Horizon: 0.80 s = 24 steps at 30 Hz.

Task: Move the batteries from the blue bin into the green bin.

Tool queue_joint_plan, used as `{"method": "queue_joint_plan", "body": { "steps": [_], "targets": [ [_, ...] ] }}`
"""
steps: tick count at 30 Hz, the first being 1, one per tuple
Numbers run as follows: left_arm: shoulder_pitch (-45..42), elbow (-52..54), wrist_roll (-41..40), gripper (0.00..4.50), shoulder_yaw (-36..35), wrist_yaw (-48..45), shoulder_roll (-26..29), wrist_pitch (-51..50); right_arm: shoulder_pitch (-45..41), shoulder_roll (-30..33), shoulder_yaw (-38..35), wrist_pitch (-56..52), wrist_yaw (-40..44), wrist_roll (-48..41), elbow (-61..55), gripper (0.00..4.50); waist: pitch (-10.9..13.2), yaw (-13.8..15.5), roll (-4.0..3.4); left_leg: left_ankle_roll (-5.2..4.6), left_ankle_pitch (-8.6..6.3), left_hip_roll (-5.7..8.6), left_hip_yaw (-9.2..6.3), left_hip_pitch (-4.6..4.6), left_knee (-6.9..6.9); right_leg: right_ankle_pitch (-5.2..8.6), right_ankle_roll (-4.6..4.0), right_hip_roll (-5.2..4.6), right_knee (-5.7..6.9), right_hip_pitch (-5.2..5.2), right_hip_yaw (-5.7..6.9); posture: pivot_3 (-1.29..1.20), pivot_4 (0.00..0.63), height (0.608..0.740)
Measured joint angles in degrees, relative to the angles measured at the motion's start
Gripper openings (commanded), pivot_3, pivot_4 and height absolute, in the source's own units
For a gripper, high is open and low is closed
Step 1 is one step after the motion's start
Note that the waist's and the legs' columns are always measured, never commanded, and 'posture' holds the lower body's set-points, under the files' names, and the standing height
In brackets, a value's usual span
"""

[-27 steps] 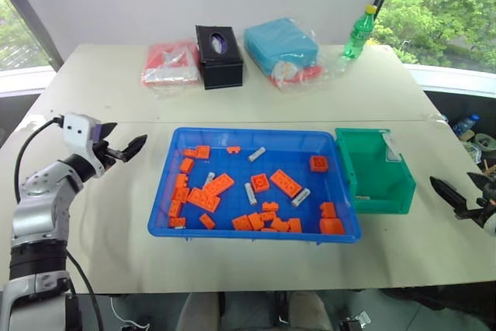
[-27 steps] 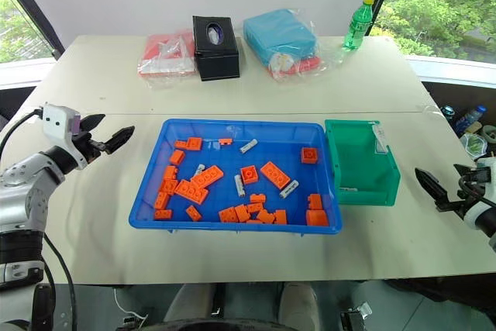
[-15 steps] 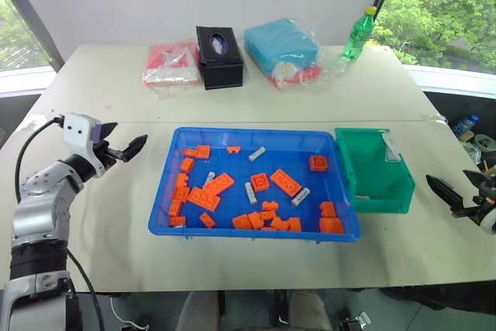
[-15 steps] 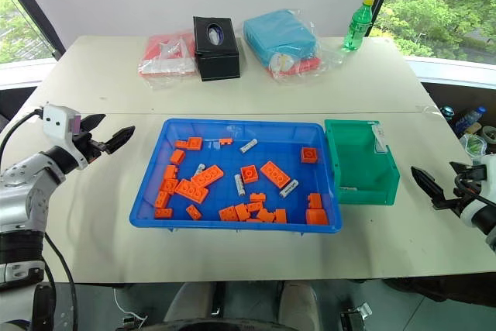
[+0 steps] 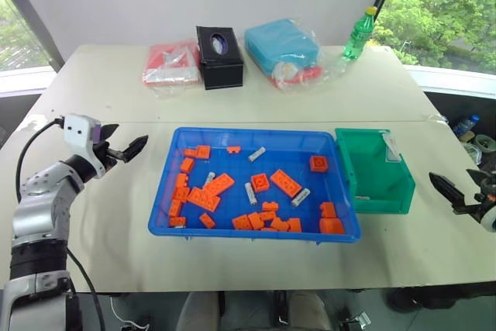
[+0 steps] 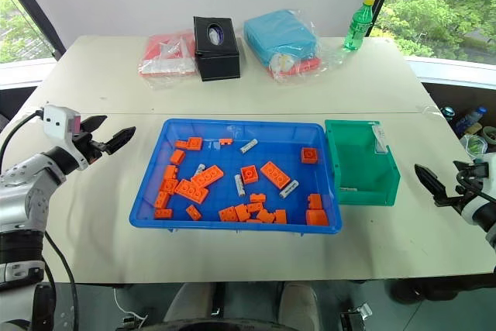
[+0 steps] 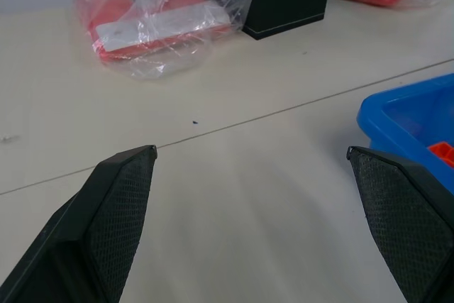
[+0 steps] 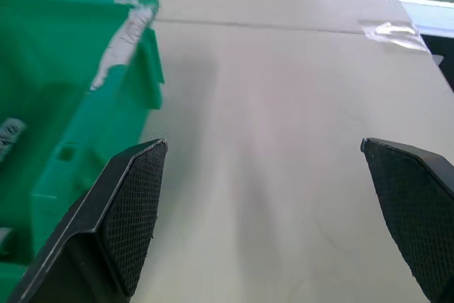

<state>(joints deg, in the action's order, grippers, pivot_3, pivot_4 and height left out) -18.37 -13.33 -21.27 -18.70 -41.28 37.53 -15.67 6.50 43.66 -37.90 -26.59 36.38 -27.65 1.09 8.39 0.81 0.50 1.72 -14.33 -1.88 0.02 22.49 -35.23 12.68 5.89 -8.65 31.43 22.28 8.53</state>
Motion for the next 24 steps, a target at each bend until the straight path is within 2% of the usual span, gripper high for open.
{"method": "queue_joint_plan", "body": {
  "steps": [8,13,16,19,24],
  "targets": [
    [1.06,3.20,-0.75,4.50,1.06,-2.43,0.27,-1.37,-4.94,4.50,1.47,-1.09,3.08,0.07,1.28,4.48,0.01,-0.08,-0.01,-0.01,0.01,-0.01,0.03,-0.04,-0.02,0.00,0.00,0.00,0.08,0.01,-0.04,0.00,0.150,0.733],
    [-2.84,5.72,-3.71,4.50,1.84,-8.43,5.04,-5.57,-14.17,9.42,7.71,-4.89,7.48,-2.31,-2.98,4.48,0.08,-0.14,-0.01,-0.01,0.01,-0.04,0.04,-0.07,-0.01,-0.02,-0.04,0.03,0.15,0.10,-0.04,0.00,0.150,0.733],
    [-4.96,8.83,-6.07,4.50,3.33,-16.55,10.59,-7.61,-24.35,11.40,16.96,-6.99,12.51,-3.07,-5.39,4.48,0.10,-0.34,-0.05,0.00,0.01,-0.04,0.09,-0.07,0.01,-0.02,-0.05,0.01,0.13,0.15,-0.04,0.00,0.150,0.733],
    [-5.78,11.50,-8.25,4.50,5.26,-25.15,15.80,-9.09,-34.22,10.75,28.48,-7.87,18.39,-2.62,-6.72,4.48,0.14,-0.51,-0.08,-0.01,0.01,-0.05,0.13,-0.02,0.04,-0.02,-0.06,0.01,0.13,0.25,-0.07,0.00,0.150,0.733],
    [-5.76,13.49,-9.97,4.50,6.47,-33.75,21.27,-10.31,-42.47,3.54,42.76,-4.77,23.54,2.69,-5.78,4.48,0.15,-0.01,0.13,-0.13,0.08,0.07,0.10,0.01,0.05,-0.10,-0.17,0.01,0.44,0.29,-0.22,0.00,0.150,0.733]
  ]
}}
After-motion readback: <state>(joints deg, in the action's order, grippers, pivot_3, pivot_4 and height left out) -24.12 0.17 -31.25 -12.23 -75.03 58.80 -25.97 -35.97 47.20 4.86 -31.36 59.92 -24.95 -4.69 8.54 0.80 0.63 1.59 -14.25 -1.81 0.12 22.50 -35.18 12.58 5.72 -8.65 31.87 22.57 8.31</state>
